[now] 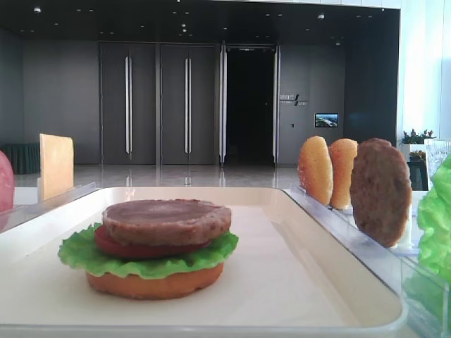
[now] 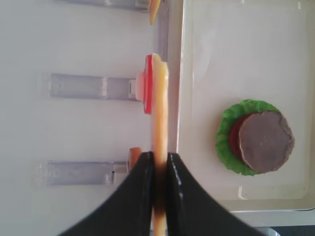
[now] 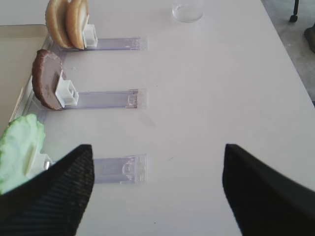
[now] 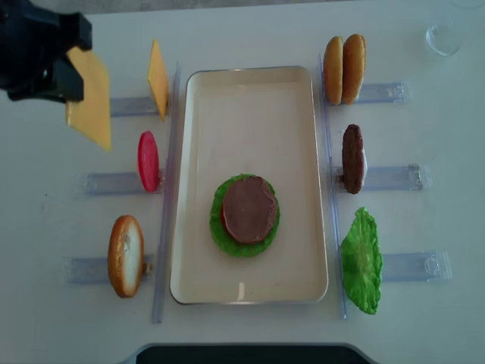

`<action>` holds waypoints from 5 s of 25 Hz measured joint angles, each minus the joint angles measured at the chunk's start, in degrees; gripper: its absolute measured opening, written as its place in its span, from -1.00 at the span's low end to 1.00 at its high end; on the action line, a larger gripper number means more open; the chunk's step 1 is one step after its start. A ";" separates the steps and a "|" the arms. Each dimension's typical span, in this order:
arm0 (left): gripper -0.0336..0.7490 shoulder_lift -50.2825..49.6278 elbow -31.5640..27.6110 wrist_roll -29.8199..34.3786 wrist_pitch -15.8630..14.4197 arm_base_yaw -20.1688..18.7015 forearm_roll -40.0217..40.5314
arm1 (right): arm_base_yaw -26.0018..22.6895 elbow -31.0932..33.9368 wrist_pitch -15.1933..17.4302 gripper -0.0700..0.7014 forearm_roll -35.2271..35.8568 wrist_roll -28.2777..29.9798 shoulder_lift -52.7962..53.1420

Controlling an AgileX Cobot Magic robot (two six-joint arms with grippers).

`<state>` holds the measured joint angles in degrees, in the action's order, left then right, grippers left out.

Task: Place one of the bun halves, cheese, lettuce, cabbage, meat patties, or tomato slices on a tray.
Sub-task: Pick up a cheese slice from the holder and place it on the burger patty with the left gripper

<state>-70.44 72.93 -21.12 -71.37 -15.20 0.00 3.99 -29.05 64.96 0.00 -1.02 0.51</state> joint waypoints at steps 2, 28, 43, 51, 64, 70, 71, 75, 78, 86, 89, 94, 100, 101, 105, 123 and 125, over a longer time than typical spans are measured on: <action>-0.83 2.59 -2.03 -0.18 0.00 0.00 0.44 | 0.00 0.00 0.00 0.52 0.00 0.00 0.00; -0.83 -0.65 -6.58 0.82 -0.05 0.00 -2.00 | 0.00 0.00 0.00 0.52 0.00 0.00 0.00; -0.83 -19.05 -6.58 26.88 5.27 0.00 -37.91 | 0.00 0.00 0.00 0.52 0.00 0.00 0.00; -0.83 -22.27 -6.58 36.99 5.91 0.00 -42.70 | 0.00 0.00 0.00 0.52 0.00 0.00 0.00; -0.83 -20.91 -10.99 37.15 6.74 0.00 -47.15 | 0.00 0.00 0.00 0.52 0.00 0.00 0.00; -0.83 -15.24 -17.24 35.71 10.41 0.00 -48.70 | 0.00 0.00 0.00 0.52 0.00 0.00 0.00; -0.83 -14.95 -17.66 35.60 10.65 0.00 -49.30 | 0.00 0.00 0.00 0.52 0.00 0.00 0.00; -0.83 -14.73 -18.82 35.81 11.51 0.00 -50.19 | 0.00 0.00 0.00 0.52 0.00 0.00 0.00; -0.83 -14.67 -21.20 38.14 13.72 0.00 -50.61 | 0.00 0.00 0.00 0.52 0.00 0.00 0.00; -0.83 -14.73 -26.86 52.34 18.72 0.00 -62.49 | 0.00 0.00 0.00 0.52 0.00 0.00 0.00; -0.83 -15.36 -27.18 54.93 19.24 0.00 -64.96 | 0.00 0.00 0.00 0.52 0.00 0.00 0.00; -0.83 -17.34 -28.02 56.01 19.81 0.00 -67.21 | 0.00 0.00 0.00 0.52 0.00 0.00 0.00; -0.83 -19.11 -31.37 61.50 20.75 0.00 -71.68 | 0.00 0.00 0.00 0.52 0.00 0.00 0.00; -0.83 -19.11 -31.69 62.10 20.90 0.00 -72.02 | 0.00 0.00 0.00 0.52 0.00 0.00 0.00; -0.83 -19.11 -31.95 63.43 21.34 0.00 -73.04 | 0.00 0.00 0.00 0.52 0.00 0.00 0.00; -0.83 -22.64 -31.96 65.64 23.34 -2.84 -76.23 | 0.00 0.00 0.00 0.52 0.00 0.00 0.00; -0.83 -22.75 -31.96 65.74 23.68 -2.84 -76.51 | 0.00 0.00 0.00 0.52 0.00 0.00 0.00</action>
<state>-93.19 40.96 44.63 -47.69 -18.04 -76.51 3.99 -29.05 64.96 0.00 -1.02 0.51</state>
